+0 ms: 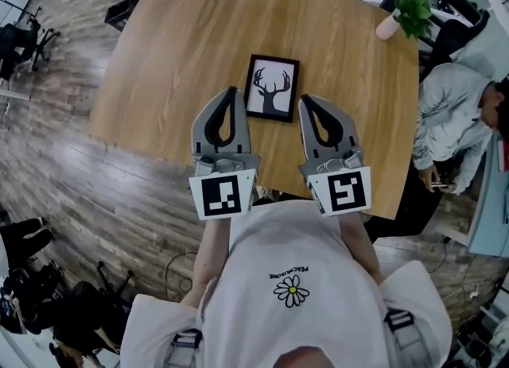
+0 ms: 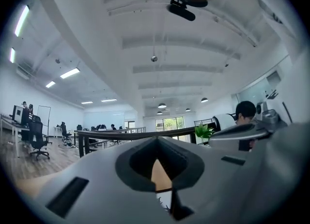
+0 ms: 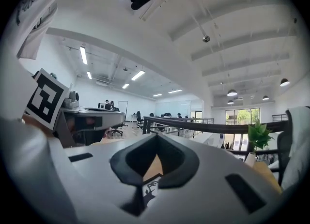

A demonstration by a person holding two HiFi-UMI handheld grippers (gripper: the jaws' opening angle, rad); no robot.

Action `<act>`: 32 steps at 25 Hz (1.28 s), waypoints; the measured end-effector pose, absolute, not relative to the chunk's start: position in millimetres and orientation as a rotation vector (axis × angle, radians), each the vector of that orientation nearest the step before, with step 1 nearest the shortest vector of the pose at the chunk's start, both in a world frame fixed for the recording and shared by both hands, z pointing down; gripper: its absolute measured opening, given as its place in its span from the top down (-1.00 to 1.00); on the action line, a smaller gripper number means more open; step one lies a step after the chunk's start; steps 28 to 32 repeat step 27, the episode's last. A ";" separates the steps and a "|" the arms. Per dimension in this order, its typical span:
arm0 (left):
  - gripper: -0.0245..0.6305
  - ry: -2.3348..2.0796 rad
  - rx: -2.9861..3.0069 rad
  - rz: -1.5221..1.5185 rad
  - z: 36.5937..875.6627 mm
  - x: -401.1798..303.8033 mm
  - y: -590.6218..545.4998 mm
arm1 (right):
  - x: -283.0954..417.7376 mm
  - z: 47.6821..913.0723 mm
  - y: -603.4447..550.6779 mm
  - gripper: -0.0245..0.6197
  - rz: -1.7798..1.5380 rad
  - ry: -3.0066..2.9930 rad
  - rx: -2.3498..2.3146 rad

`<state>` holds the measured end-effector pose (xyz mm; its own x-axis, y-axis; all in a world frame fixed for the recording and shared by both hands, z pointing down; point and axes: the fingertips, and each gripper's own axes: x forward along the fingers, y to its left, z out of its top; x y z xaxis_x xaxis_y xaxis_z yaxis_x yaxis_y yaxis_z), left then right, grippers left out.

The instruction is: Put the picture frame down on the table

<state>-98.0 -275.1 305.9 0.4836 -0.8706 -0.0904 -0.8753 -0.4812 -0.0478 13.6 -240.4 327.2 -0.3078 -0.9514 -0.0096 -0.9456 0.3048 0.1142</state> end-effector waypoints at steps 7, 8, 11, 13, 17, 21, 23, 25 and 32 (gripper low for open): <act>0.87 1.563 -2.628 0.101 303.7 -99.0 -271.7 | 9.1 331.1 -242.8 0.90 -0.127 -2.496 1.775; 0.87 1.564 -2.628 0.098 304.3 -99.3 -271.3 | 9.3 331.6 -242.7 0.90 -0.120 -2.496 1.777; 0.87 1.564 -2.602 0.079 304.4 -100.8 -270.5 | 10.1 331.9 -242.6 0.90 -0.137 -2.491 1.769; 0.88 1.565 -2.587 0.069 304.6 -101.4 -269.5 | 9.4 332.0 -241.2 0.91 -0.137 -2.492 1.759; 0.88 1.574 -2.604 0.087 307.6 -101.2 -266.9 | 10.3 335.2 -237.1 0.90 -0.136 -2.477 1.748; 0.87 1.579 -2.602 0.079 308.9 -102.7 -266.7 | 9.1 335.6 -237.0 0.90 -0.140 -2.479 1.741; 0.88 1.588 -2.599 0.082 307.8 -104.1 -267.7 | 9.0 335.4 -237.7 0.91 -0.142 -2.481 1.738; 0.87 1.599 -2.600 0.087 307.4 -105.7 -268.8 | 9.3 335.2 -238.3 0.91 -0.144 -2.482 1.736; 0.88 1.609 -2.601 0.091 307.3 -107.4 -270.0 | 9.9 334.9 -238.9 0.90 -0.147 -2.482 1.735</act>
